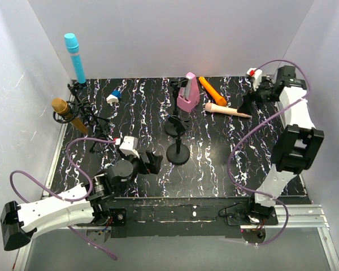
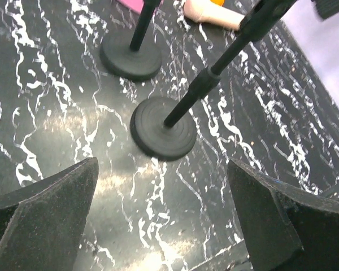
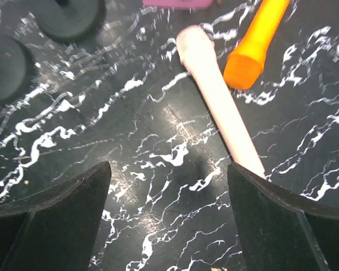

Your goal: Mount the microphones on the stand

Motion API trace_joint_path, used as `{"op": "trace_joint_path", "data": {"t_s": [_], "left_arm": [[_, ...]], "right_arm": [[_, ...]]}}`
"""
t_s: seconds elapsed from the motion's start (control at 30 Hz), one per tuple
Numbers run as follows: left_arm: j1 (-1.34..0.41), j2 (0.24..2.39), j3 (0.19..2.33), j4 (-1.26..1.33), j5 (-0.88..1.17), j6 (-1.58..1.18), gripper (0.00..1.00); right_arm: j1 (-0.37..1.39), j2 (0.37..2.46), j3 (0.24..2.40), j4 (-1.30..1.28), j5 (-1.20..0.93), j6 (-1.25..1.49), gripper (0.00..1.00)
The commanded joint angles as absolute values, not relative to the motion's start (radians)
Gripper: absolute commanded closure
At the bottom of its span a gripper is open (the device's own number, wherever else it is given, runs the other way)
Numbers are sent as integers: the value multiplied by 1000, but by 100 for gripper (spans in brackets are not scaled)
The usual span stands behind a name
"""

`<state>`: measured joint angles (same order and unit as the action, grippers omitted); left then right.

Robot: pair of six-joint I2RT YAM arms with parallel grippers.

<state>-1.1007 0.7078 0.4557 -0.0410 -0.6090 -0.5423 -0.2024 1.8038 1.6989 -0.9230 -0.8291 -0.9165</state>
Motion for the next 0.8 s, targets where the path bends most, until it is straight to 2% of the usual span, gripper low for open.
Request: {"op": "trace_joint_path", "data": {"t_s": [0.0,0.3,0.77], "left_arm": [[-1095,649,423,-189,-578,-609,2],[-1095,684,445,-229,-566,-609,2],[-1095,761,488,-247,-548,-581,2]], "right_arm": [[-124,1916,1758,-971,-597,-936,10],[-57,2114,1911,-920,-448,-924,11],[-26,2298,2014,-934,-396,-976,25]]}}
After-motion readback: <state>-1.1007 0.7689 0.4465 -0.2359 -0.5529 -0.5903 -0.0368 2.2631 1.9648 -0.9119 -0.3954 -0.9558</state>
